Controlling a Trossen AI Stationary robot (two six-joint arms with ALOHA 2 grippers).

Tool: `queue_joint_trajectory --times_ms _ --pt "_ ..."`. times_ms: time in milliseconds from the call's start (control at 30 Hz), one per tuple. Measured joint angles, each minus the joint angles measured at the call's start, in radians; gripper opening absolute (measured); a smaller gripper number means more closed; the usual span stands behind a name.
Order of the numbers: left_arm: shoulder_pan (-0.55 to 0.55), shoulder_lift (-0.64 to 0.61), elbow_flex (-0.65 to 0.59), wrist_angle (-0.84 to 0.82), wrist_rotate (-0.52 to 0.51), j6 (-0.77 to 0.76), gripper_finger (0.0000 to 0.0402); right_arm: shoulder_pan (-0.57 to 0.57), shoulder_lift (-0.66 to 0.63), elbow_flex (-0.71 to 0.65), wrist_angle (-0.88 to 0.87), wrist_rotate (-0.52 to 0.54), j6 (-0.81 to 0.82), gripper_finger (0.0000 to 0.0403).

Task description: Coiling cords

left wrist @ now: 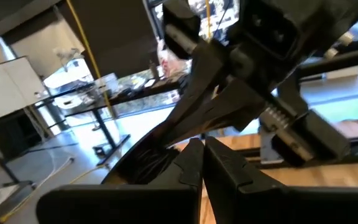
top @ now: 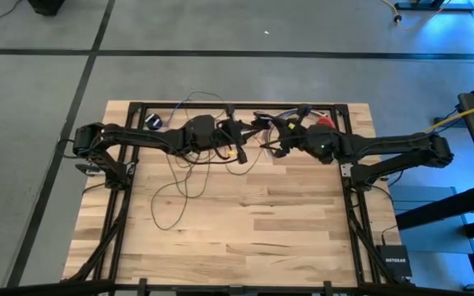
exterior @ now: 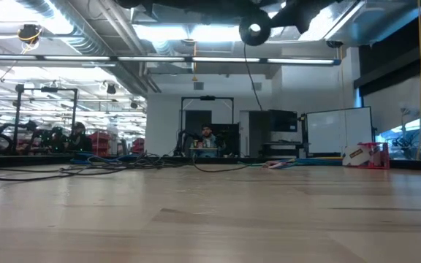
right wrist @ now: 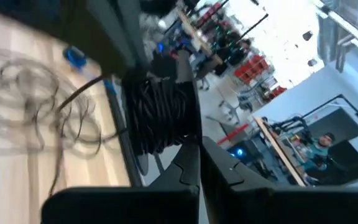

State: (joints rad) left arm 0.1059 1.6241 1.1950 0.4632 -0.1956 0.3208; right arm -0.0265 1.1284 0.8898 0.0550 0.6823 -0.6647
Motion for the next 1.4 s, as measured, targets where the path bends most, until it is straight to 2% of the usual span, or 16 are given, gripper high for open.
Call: queue_joint_trajectory --times_ms 267,467,667,967,1400 --pt "-0.003 0.009 0.002 0.006 0.022 -0.01 0.0006 -0.001 0.02 0.0 0.145 -0.04 0.001 0.0001" --pt "-0.002 0.013 0.002 0.0 0.017 0.031 0.0015 -0.001 0.022 0.001 0.168 -0.051 -0.002 0.0001" --pt "0.001 0.036 0.001 0.012 0.016 0.028 0.0044 -0.001 0.022 0.001 0.195 -0.091 0.001 0.0001" --pt "-0.026 0.048 0.0 -0.011 0.009 0.078 0.0103 0.0 0.022 0.001 0.205 -0.069 -0.017 0.0001" --pt "-0.068 0.025 0.001 -0.118 -0.011 0.11 0.0109 0.0 0.022 0.001 0.205 -0.065 -0.022 0.0002"
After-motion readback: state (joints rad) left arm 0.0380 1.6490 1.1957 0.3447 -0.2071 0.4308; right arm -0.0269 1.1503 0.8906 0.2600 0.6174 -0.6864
